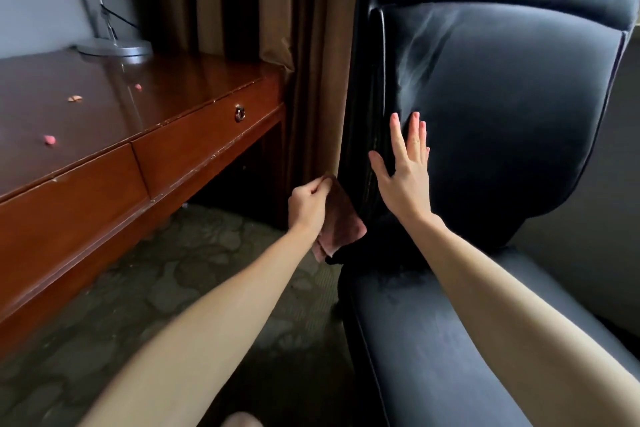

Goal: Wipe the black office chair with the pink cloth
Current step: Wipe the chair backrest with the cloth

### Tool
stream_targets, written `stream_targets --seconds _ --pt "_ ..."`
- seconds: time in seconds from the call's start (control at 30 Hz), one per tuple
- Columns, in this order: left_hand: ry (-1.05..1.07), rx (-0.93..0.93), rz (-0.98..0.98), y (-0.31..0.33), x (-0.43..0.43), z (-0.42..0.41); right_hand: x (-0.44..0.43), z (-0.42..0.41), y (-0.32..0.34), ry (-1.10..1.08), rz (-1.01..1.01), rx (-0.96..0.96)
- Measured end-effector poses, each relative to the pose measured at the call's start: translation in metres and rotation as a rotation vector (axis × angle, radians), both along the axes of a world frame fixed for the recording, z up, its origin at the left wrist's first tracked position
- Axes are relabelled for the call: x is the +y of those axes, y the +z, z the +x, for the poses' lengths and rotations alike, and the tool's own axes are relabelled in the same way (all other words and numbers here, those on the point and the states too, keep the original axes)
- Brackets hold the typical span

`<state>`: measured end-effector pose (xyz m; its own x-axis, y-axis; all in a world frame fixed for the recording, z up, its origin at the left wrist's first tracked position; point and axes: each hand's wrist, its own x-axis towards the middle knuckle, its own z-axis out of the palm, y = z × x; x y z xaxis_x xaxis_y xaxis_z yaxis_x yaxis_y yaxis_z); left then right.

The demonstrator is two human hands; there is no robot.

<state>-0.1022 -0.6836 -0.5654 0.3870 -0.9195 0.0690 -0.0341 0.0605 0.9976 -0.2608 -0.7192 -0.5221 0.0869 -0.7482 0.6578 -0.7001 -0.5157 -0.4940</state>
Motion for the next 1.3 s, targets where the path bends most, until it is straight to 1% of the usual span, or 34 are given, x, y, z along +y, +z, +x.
stream_targets --seconds 0.1,0.23,0.33,0.47,0.53,0.67,0.73,0.9,1.07,1.17,1.3 --pt "0.015 0.056 0.063 0.024 0.011 -0.003 0.01 -0.003 0.013 0.02 0.123 -0.003" --pt "0.048 0.063 0.176 0.063 0.029 -0.007 0.035 -0.012 0.048 0.034 0.343 -0.044" --pt "0.068 0.077 0.199 0.101 0.046 -0.016 0.058 -0.016 0.078 -0.024 0.455 -0.102" --pt "0.056 0.159 0.293 0.163 0.067 -0.031 0.084 -0.009 0.121 -0.153 0.634 -0.217" --pt "0.029 0.168 0.331 0.196 0.074 -0.039 0.094 -0.004 0.144 -0.151 0.753 -0.331" --pt "-0.04 0.192 0.38 0.253 0.079 -0.052 0.106 -0.002 0.19 -0.13 1.029 -0.637" --pt "-0.086 0.185 0.409 0.273 0.076 -0.059 0.11 -0.004 0.21 -0.136 1.104 -0.776" --pt "-0.212 0.215 0.456 0.311 0.074 -0.081 0.12 -0.018 0.259 -0.178 1.195 -0.974" --pt "-0.349 0.185 0.471 0.334 0.068 -0.112 0.118 -0.055 0.279 -0.166 1.145 -1.118" --pt "-0.385 0.119 0.47 0.336 0.065 -0.139 0.117 -0.084 0.285 -0.159 1.089 -1.221" --pt "-0.328 -0.033 0.473 0.337 0.056 -0.185 0.11 -0.13 0.291 -0.119 1.038 -1.299"
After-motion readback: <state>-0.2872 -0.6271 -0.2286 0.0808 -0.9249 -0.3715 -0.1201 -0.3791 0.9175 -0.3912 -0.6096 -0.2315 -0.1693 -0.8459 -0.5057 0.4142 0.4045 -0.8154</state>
